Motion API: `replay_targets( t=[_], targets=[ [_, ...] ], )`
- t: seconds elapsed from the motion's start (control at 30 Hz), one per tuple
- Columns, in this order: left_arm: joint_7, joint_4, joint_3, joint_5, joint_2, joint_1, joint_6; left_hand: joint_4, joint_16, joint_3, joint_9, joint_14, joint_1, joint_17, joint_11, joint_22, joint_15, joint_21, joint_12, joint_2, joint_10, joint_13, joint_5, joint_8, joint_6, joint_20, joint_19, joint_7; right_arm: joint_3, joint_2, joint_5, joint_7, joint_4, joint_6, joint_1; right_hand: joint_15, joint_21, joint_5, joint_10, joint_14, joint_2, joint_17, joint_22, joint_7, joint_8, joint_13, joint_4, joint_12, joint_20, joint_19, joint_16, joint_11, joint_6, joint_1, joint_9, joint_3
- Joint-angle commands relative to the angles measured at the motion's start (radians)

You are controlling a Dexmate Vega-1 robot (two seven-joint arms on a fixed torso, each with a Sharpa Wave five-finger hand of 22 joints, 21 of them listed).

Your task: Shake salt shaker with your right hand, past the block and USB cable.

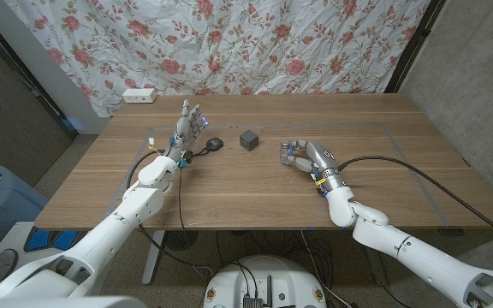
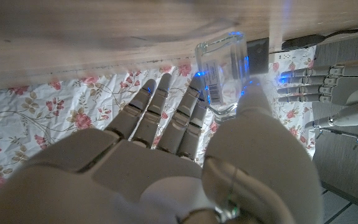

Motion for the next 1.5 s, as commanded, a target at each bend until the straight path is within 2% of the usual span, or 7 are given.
replay_targets(
  t=[0.03,0.43,0.87,1.03,1.2,1.4,1.5],
  targets=[
    [0.000,-0.001,0.000,0.000,0.000,0.000,0.001,0.006,0.005,-0.002,0.006,0.002,0.000,0.006,-0.011,0.005,-0.106,0.004,0.004,0.101,-0.001,0.004,0.005,0.004,0.003,-0.024,0.005,-0.008,-0.019,-0.004,-0.005,0.025,0.011,-0.005,0.012,-0.138,-0.001,0.007,-0.007,-0.004,0.020,0.005,0.005,-0.055,-0.004,0.000,-0.002,-0.004,0.000,-0.004,0.002,0.001,0.048,-0.008,0.003,0.001],
    [0.000,-0.001,0.000,0.000,0.000,0.000,0.001,0.006,0.005,-0.002,0.006,0.002,0.000,0.006,-0.009,0.005,-0.106,0.004,0.004,0.101,-0.001,0.004,0.004,0.004,0.003,-0.024,0.005,-0.008,-0.019,-0.010,0.006,0.047,-0.006,-0.020,0.007,-0.132,-0.001,0.010,-0.035,-0.022,-0.007,0.005,0.004,-0.053,-0.023,-0.004,0.001,-0.011,0.007,-0.010,-0.007,0.002,0.020,-0.029,0.005,-0.014],
    [0.000,-0.001,0.000,0.000,0.000,0.000,0.000,0.006,0.005,-0.002,0.006,0.002,0.000,0.006,-0.011,0.005,-0.106,0.005,0.004,0.101,-0.001,0.004,0.005,0.004,0.004,-0.024,0.005,-0.008,-0.011,-0.024,0.023,0.073,-0.024,-0.013,0.003,-0.126,-0.004,0.027,-0.133,-0.075,-0.063,0.004,0.004,-0.041,-0.082,-0.009,0.016,-0.019,0.031,-0.034,-0.032,0.004,-0.070,-0.100,0.006,-0.052],
    [0.000,0.000,0.000,0.000,0.000,0.000,0.000,0.006,0.005,-0.002,0.006,0.002,0.000,0.006,-0.009,0.005,-0.106,0.005,0.004,0.101,0.000,0.004,0.005,0.004,0.003,-0.024,0.005,-0.008,-0.007,-0.029,0.028,0.086,-0.031,-0.009,0.004,-0.109,-0.006,0.034,-0.167,-0.096,-0.076,0.003,0.004,-0.030,-0.106,-0.010,0.021,-0.020,0.040,-0.048,-0.043,0.006,-0.104,-0.125,0.000,-0.063],
    [0.000,0.000,0.000,0.000,0.000,0.000,0.000,0.006,0.005,-0.002,0.006,0.001,0.000,0.006,-0.011,0.005,-0.106,0.004,0.004,0.101,0.000,0.004,0.004,0.005,0.004,-0.023,0.005,-0.008,-0.003,-0.033,0.038,0.101,-0.034,0.001,0.007,-0.095,-0.008,0.041,-0.206,-0.121,-0.088,0.002,0.004,-0.015,-0.131,-0.009,0.024,-0.021,0.050,-0.068,-0.054,0.016,-0.141,-0.147,-0.004,-0.071],
    [0.000,0.000,0.000,0.000,0.000,0.000,0.000,0.006,0.005,-0.002,0.006,0.001,0.000,0.006,-0.010,0.005,-0.104,0.004,0.004,0.101,0.000,0.004,0.004,0.004,0.004,-0.024,0.005,-0.008,0.001,-0.042,0.048,0.123,-0.040,0.019,0.008,-0.068,-0.010,0.052,-0.274,-0.161,-0.110,-0.001,0.004,-0.002,-0.168,-0.009,0.035,-0.022,0.068,-0.098,-0.074,0.051,-0.201,-0.196,-0.004,-0.091],
    [0.000,0.000,0.000,0.000,0.000,0.000,0.000,0.006,0.005,-0.002,0.006,0.001,0.000,0.006,-0.011,0.005,-0.105,0.004,0.004,0.101,0.001,0.004,0.004,0.004,0.004,-0.023,0.005,-0.008,0.003,-0.048,0.058,0.139,-0.039,0.037,0.009,-0.050,-0.011,0.058,-0.299,-0.179,-0.116,-0.001,0.004,0.001,-0.188,-0.008,0.041,-0.021,0.075,-0.112,-0.083,0.058,-0.234,-0.217,-0.004,-0.099]
  ],
)
